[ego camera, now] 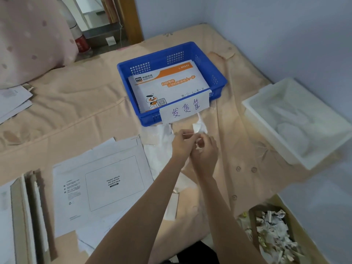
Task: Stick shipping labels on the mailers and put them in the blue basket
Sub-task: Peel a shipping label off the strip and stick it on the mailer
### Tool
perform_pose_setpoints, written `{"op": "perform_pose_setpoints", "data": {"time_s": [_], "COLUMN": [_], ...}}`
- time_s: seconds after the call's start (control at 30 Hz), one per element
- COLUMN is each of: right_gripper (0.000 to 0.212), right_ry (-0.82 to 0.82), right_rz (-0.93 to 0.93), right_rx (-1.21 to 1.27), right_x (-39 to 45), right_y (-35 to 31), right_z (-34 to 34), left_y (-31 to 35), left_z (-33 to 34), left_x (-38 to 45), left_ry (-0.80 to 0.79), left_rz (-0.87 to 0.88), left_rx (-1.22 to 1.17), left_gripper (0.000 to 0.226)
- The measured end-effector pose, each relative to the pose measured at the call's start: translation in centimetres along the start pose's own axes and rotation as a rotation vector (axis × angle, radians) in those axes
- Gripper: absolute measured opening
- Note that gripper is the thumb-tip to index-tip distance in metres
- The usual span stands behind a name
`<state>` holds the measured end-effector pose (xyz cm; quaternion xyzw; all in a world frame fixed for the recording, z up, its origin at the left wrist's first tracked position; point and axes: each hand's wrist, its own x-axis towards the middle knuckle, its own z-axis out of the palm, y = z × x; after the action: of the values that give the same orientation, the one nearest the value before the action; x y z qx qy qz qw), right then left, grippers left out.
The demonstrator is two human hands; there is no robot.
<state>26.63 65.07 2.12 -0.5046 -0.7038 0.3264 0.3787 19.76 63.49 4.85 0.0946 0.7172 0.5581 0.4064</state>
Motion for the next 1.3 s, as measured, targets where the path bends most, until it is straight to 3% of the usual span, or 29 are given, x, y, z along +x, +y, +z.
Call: {"op": "perform_pose_setpoints", "data": {"time_s": [0.07,0.23,0.43,0.5,0.63,0.87,1.0,1.17,1.3], "right_gripper": [0.016,0.032,0.075,0.070,0.034,0.013,0.010,0.008,0.012], "right_ry": [-0.026,-0.181,-0.346,-0.402,-0.518,-0.597,-0.563,-0.541,-0.556], "right_rz": [-0.027,0.107,0.327,0.379,0.274,0.226,0.146,0.313,0.407], "right_rx": [0.010,0.115,0.085,0.126,0.040,0.007,-0.029,0.257,0.369], "right_x": [-0.3,-0.7,0.1,0.1,-0.2,-0.5,-0.4,-0.1,0.2], "right_y": [-0.3,-0.9,-2.5,-2.7,-3.0,-3.9,-3.9,-4.3,-4.3], "right_z": [0.4,0.6,0.7,0.9,1.8,2.7,2.9,3.0,2.9], "left_y": [0.1,0.2,-0.7,-0.8,-1.1,-1.0,-0.8,-0.8,-0.9], "left_z": [-0.8,-3.2,-4.9,-5.5,-6.6,-8.4,-8.6,-8.7,-9.1], "left_x": [0.1,0.0,0.2,0.2,0.6,1.1,1.0,0.6,0.7], "left_ry": [0.057,0.088,0.156,0.177,0.216,0.279,0.256,0.106,0.143], "left_rz": [0.031,0.062,0.030,0.026,0.029,-0.006,0.002,0.007,0.024], "left_rx": [0.024,0.017,0.024,0.031,0.063,0.066,-0.003,-0.101,-0.072], "left_gripper": [0.021,0.009,0.007,0.010,0.016,0.012,0.013,0.014,0.010]}}
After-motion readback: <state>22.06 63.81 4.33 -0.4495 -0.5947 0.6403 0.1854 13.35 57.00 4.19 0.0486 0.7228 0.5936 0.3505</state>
